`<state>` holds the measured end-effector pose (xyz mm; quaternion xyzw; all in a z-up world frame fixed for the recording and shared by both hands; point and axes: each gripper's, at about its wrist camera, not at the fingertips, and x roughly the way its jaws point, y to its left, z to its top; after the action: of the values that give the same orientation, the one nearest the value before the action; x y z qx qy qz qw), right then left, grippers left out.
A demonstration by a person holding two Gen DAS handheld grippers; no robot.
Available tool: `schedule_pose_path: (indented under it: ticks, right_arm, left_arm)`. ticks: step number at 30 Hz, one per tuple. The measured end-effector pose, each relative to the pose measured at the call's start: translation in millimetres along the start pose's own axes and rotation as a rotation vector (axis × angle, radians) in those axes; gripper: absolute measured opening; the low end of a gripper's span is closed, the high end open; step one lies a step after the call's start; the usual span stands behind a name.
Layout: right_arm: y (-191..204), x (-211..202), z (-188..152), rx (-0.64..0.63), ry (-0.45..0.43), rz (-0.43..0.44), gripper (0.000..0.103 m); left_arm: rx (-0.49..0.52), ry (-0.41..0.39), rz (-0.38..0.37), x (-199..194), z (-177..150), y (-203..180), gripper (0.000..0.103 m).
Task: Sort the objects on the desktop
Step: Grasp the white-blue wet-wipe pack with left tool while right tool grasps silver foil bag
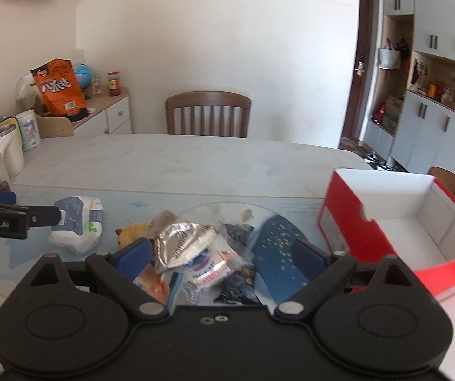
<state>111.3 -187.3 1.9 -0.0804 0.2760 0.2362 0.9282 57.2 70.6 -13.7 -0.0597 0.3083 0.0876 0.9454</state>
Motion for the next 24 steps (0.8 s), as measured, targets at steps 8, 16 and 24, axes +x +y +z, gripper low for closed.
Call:
schedule_pose_path:
  ticks: [8, 16, 24]
  right_arm:
    - [12.8, 25.8, 6.1, -0.064, 0.002, 0.033, 0.095]
    - [25.0, 45.9, 5.6, -0.139, 0.005, 0.049, 0.094]
    - [35.7, 67.2, 0.7, -0.254, 0.000, 0.060, 0.091]
  left_arm:
    - [-0.001, 0.050, 0.041, 35.5, -5.0, 10.8, 0.103]
    - [-0.044, 0.102, 0.048, 58.1, -8.3, 23.9, 0.102]
    - [-0.067, 0.128, 0.060, 73.0, -7.5, 30.9, 0.102]
